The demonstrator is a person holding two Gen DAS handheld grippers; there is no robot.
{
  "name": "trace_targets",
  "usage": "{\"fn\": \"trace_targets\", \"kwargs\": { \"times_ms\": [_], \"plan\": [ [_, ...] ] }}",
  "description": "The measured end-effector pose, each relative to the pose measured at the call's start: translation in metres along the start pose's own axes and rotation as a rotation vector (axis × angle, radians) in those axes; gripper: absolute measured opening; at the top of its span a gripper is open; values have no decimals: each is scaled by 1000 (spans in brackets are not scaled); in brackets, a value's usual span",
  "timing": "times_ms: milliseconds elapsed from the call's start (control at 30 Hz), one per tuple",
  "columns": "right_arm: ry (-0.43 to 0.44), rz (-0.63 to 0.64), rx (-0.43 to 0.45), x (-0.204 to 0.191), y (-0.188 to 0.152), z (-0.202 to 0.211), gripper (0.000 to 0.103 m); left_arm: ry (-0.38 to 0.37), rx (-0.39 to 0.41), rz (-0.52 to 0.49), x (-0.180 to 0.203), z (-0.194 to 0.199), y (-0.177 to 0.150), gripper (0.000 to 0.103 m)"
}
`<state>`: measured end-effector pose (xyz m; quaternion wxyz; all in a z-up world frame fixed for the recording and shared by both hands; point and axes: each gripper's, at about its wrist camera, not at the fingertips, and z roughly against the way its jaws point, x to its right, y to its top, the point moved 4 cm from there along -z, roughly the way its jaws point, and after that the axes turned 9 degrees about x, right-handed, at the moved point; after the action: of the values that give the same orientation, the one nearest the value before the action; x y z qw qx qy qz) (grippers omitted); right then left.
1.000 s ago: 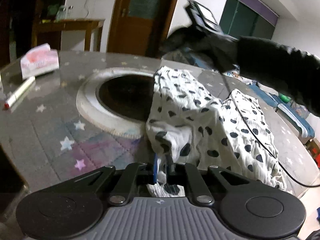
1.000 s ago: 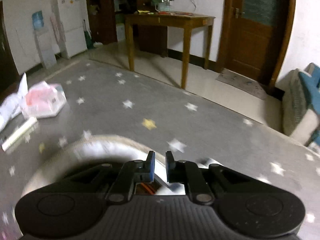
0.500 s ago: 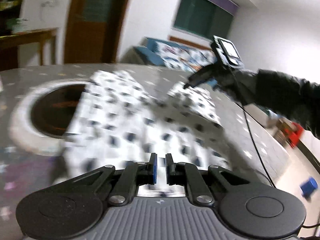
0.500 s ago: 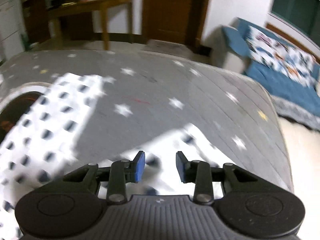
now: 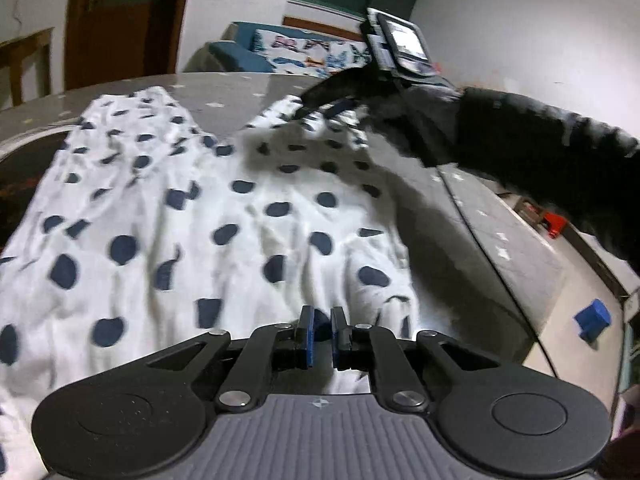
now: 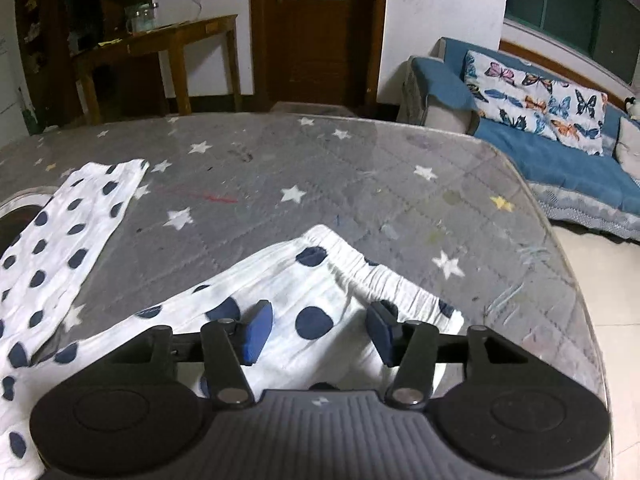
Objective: Fold clothes
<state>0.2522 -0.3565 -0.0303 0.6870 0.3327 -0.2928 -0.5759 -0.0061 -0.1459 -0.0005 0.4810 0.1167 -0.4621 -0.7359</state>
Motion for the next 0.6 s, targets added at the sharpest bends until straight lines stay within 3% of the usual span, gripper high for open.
{"fn": "trace_targets", "kwargs": {
  "times_ms": [300,500,600],
  "plan": [
    [-73,41,45,7,14,-21,53,-185,-32,51,26,-24,-6,9],
    [-59,81,30,0,12,-8,56,-161,-16,78,14,-9,-2,11],
    [-4,93,24,-11,5,11,68,-109,43,63,5,11,7,31]
  ]
}}
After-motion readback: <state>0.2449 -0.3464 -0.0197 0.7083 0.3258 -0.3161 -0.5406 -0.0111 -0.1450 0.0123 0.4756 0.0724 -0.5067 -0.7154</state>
